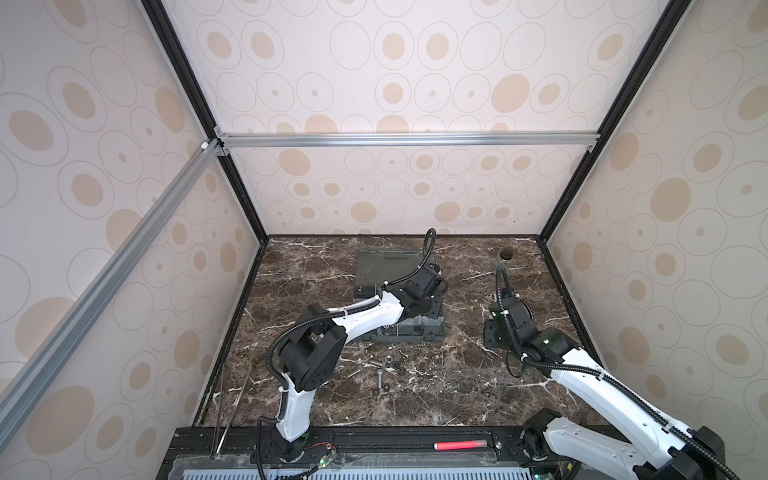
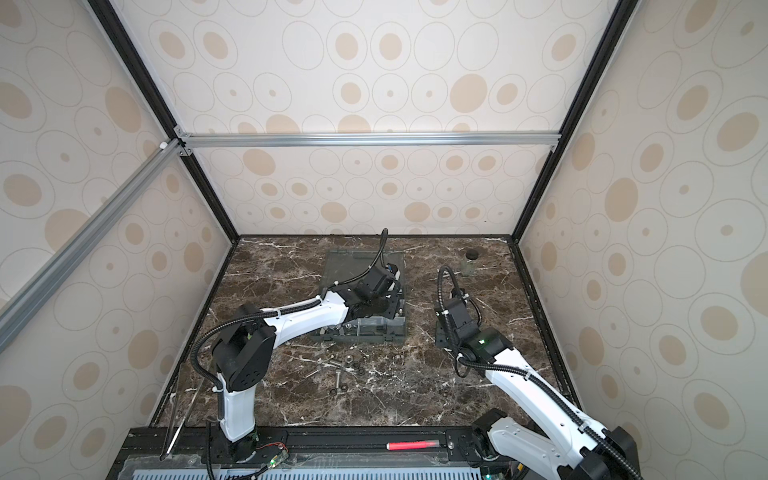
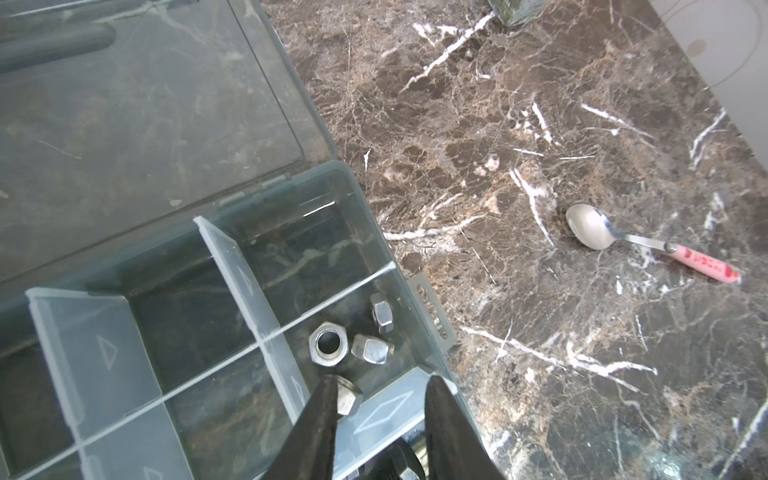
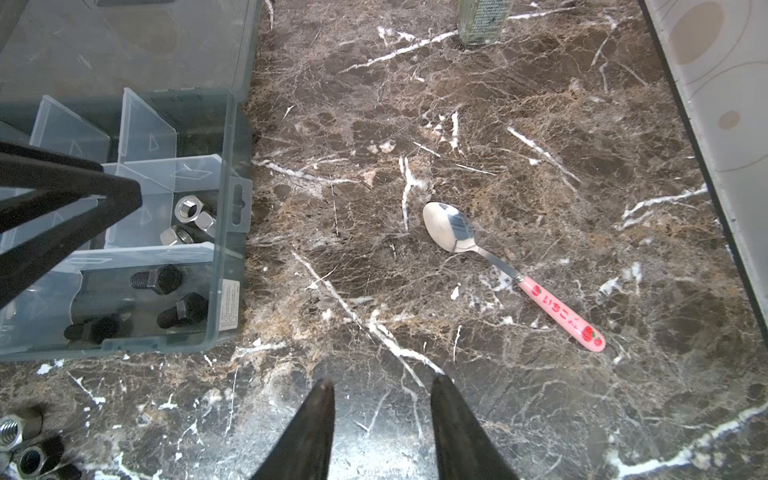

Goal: Sort the screws and nuts into containers
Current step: 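Lower the hex nut into the nut compartment and open the left gripper, then move the right gripper across to the nut pile while the left gripper draws back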

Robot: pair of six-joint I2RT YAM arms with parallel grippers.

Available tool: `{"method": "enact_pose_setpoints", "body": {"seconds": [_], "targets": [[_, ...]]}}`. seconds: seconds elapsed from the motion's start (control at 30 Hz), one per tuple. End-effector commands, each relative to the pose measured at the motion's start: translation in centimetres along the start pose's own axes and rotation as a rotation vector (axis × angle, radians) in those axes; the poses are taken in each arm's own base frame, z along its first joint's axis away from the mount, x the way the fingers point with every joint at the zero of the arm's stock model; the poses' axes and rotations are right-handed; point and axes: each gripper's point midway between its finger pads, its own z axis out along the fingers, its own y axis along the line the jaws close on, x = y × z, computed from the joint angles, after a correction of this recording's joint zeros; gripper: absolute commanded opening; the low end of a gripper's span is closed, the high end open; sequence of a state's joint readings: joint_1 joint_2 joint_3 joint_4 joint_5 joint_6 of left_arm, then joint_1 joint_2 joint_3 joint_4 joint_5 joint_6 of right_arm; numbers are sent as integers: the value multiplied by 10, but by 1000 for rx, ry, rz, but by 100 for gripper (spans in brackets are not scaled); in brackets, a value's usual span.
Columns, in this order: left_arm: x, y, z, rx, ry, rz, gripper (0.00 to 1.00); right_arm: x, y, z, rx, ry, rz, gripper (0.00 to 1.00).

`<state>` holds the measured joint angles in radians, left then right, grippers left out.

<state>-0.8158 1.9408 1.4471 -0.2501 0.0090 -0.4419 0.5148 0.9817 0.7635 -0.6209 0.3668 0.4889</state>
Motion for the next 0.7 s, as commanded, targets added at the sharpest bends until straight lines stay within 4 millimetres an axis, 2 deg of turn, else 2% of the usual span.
{"method": "enact_pose_setpoints", "body": {"seconds": [0.0,0.4,0.53,0.67], "targets": [[-14,0,-15,20,-51,-35,36,4,-4,3,14,14,12,42],[-18,10,-39,18,-91,-71,36,5,2,4,-12,22,12,42],[-17,17,-53,18,-112,-102,36,5,13,4,-66,43,-2,42],[-16,32,-76,9,-167,-155,36,7,23,7,-103,62,-7,42]]}}
